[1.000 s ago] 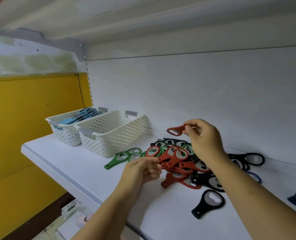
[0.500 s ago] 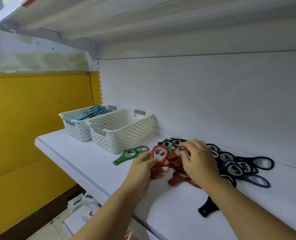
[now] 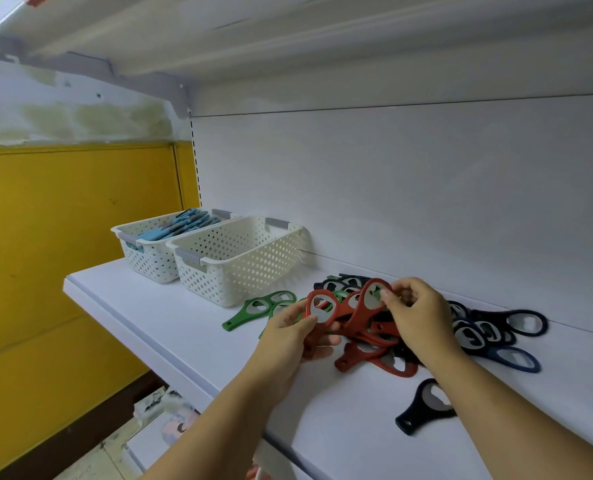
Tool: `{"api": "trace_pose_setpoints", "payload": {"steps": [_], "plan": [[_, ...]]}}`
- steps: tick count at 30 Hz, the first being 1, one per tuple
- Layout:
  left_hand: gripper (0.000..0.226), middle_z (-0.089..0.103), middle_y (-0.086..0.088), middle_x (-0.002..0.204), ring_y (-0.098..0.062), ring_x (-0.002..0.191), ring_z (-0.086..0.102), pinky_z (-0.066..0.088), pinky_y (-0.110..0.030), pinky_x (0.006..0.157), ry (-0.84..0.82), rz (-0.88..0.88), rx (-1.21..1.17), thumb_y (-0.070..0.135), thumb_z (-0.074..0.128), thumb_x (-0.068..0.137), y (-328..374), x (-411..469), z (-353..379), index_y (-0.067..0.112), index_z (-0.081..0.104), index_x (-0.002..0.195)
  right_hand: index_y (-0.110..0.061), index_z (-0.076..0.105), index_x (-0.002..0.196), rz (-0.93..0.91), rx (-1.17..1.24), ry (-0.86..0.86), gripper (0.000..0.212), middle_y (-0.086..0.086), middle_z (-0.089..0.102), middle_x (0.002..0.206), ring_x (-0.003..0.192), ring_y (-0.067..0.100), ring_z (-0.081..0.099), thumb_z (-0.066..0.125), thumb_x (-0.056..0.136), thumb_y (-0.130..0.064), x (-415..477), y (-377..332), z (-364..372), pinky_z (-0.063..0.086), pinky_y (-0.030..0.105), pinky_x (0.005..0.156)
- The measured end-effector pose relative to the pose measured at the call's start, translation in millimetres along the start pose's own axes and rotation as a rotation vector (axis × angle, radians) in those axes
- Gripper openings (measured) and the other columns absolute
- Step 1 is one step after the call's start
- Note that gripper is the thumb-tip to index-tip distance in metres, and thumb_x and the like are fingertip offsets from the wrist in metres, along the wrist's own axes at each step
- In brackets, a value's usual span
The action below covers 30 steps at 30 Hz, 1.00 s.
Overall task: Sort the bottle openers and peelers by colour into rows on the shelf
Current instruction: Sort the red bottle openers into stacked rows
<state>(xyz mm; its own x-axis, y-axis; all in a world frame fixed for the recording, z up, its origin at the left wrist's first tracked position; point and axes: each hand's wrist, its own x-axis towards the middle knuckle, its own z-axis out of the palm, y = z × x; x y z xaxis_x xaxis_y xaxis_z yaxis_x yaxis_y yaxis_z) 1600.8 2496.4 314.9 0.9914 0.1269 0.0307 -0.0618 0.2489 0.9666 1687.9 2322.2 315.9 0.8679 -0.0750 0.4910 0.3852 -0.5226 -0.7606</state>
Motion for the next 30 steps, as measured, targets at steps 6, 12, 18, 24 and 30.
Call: {"api": "trace_pose_setpoints", "payload": {"steps": [6, 12, 18, 24, 30], "plan": [[0.027, 0.072, -0.015, 0.091, -0.024, 0.078, 0.068, 0.056, -0.027, 0.066, 0.000, -0.006, -0.096, 0.010, 0.037, 0.101, -1, 3, -2, 0.009, 0.063, 0.111, -0.016, 0.065, 0.091, 0.201, 0.417, 0.013, 0.008, -0.003, 0.067, 0.077, 0.066, 0.008, 0.061, 0.064, 0.089, -0.023, 0, -23, -4, 0.045, 0.022, 0.060], [0.020, 0.072, -0.007, 0.087, -0.018, 0.069, 0.066, 0.053, -0.027, 0.061, -0.081, 0.071, 0.123, 0.010, 0.053, 0.096, -2, -1, 0, 0.020, 0.064, 0.109, -0.021, 0.069, 0.075, -0.006, 0.182, -0.191, 0.011, -0.010, 0.068, 0.066, 0.064, 0.002, 0.064, 0.072, 0.081, -0.029, -23, -35, 20, 0.050, 0.018, 0.058], [0.023, 0.071, -0.010, 0.083, -0.016, 0.059, 0.059, 0.047, -0.023, 0.052, -0.004, 0.040, 0.064, 0.006, 0.045, 0.098, -2, -1, -2, 0.016, 0.062, 0.109, -0.023, 0.058, 0.127, -0.252, -0.371, -0.218, 0.035, -0.003, 0.057, 0.126, 0.121, 0.018, 0.045, 0.056, 0.092, -0.029, -11, -10, 14, 0.038, 0.030, 0.099], [0.022, 0.071, -0.012, 0.083, -0.019, 0.056, 0.057, 0.045, -0.026, 0.050, 0.005, 0.010, 0.028, 0.009, 0.047, 0.097, -1, 0, -4, 0.016, 0.062, 0.111, -0.030, 0.053, 0.129, -0.225, -0.608, -0.318, 0.038, -0.005, 0.043, 0.143, 0.139, 0.017, 0.026, 0.049, 0.094, -0.044, -8, 0, 21, 0.018, 0.036, 0.115], [0.022, 0.071, -0.012, 0.081, -0.018, 0.053, 0.056, 0.047, -0.025, 0.048, 0.058, -0.002, -0.008, 0.008, 0.046, 0.097, -1, 1, -4, 0.012, 0.064, 0.109, -0.018, 0.068, 0.104, -0.255, -0.446, -0.196, 0.025, -0.005, 0.061, 0.116, 0.108, 0.016, 0.052, 0.069, 0.084, -0.033, -8, 5, 21, 0.038, 0.026, 0.092]]}}
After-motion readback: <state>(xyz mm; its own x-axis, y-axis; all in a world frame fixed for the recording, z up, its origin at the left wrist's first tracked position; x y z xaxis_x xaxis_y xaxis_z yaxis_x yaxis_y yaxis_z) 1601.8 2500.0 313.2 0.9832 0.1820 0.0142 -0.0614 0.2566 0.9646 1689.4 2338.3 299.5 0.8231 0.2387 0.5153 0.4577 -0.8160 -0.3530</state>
